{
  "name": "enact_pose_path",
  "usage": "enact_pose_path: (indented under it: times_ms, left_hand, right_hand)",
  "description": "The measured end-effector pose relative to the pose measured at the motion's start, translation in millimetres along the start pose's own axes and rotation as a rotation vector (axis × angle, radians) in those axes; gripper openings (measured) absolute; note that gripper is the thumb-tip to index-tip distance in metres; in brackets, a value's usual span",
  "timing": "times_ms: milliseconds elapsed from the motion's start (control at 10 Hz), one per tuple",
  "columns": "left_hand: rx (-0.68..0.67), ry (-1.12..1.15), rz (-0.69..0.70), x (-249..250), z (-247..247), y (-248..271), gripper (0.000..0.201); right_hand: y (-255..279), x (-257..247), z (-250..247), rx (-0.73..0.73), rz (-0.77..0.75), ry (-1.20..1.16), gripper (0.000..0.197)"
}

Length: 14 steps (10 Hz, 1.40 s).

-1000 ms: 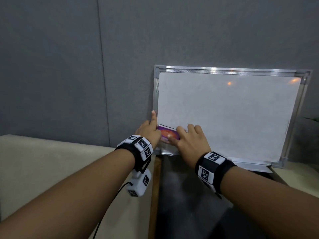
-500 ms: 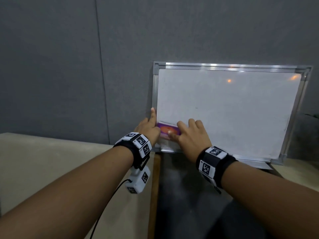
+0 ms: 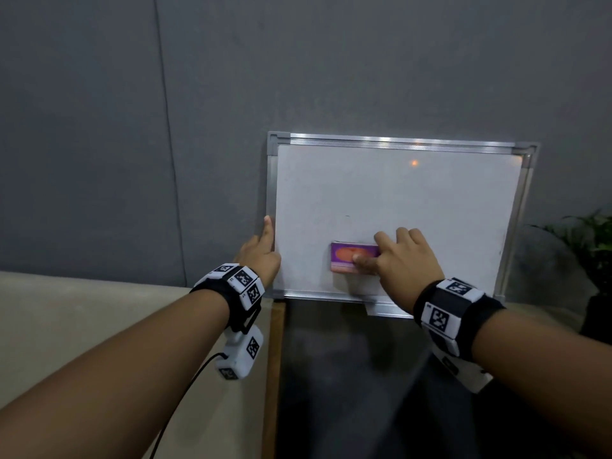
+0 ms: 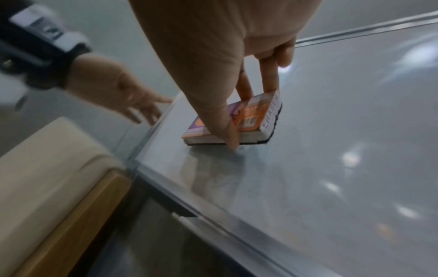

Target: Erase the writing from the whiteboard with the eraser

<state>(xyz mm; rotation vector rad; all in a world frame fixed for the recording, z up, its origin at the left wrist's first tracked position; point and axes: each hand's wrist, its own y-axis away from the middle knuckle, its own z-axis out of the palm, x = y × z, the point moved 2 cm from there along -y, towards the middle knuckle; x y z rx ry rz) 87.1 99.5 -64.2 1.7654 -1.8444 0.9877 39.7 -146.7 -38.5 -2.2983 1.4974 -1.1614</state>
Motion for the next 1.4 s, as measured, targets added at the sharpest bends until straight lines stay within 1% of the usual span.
enact_pose_path:
  times_ms: [100,200,300,400,500,600,700,800,1000,1200,1300,1400]
  left_hand:
    - [0.001,-0.072,-0.003,5.8,1.7,4.1,0.073]
    - [0.052,-0.178,-0.006,15.4,3.9,13.2,0.070]
    - [0.130,-0.329,0.077,24.8,9.1,24.0,0.072]
    - [0.165,-0.534,0.166,33.7,18.8,34.3,0.076]
    - [0.136,-0.595,0.244,44.0,31.9,43.3,0.079]
    - [0.103,-0.629,0.302,53.3,46.0,47.5,0.078]
    - [0.073,-0.637,0.331,61.5,58.4,48.7,0.078]
    - [0.045,-0.637,0.337,67.7,70.1,49.5,0.077]
    - [0.022,-0.626,0.365,78.3,83.9,52.5,0.076]
    - [0.005,-0.615,0.361,87.9,81.2,53.2,0.074]
    - [-0.027,-0.560,0.350,93.6,74.5,58.5,0.071]
    - [-0.043,-0.524,0.340,102.7,64.6,62.2,0.067]
  right_hand:
    - [14.4,28.7,4.8,-0.012,0.069,-0.116,0.055]
    - [29.8,50.5,3.6,-0.133,0.136,-0.333,0.042]
    - [45.4,67.2,12.3,-0.307,0.170,-0.593,0.050]
    - [58.9,74.3,22.2,-0.412,0.197,-0.706,0.059]
    - [70.1,76.9,33.1,-0.475,0.240,-0.764,0.060]
    - [78.2,79.0,43.4,-0.527,0.238,-0.766,0.061]
    - [82.9,79.6,50.2,-0.564,0.230,-0.751,0.060]
    - [84.1,79.4,54.8,-0.576,0.228,-0.734,0.059]
    - [83.3,79.2,61.0,-0.583,0.225,-0.714,0.049]
    - [82.1,78.1,65.0,-0.567,0.188,-0.633,0.046]
    - [80.9,74.9,62.0,-0.550,0.177,-0.547,0.038]
    - [78.4,75.4,58.4,-0.537,0.199,-0.522,0.042]
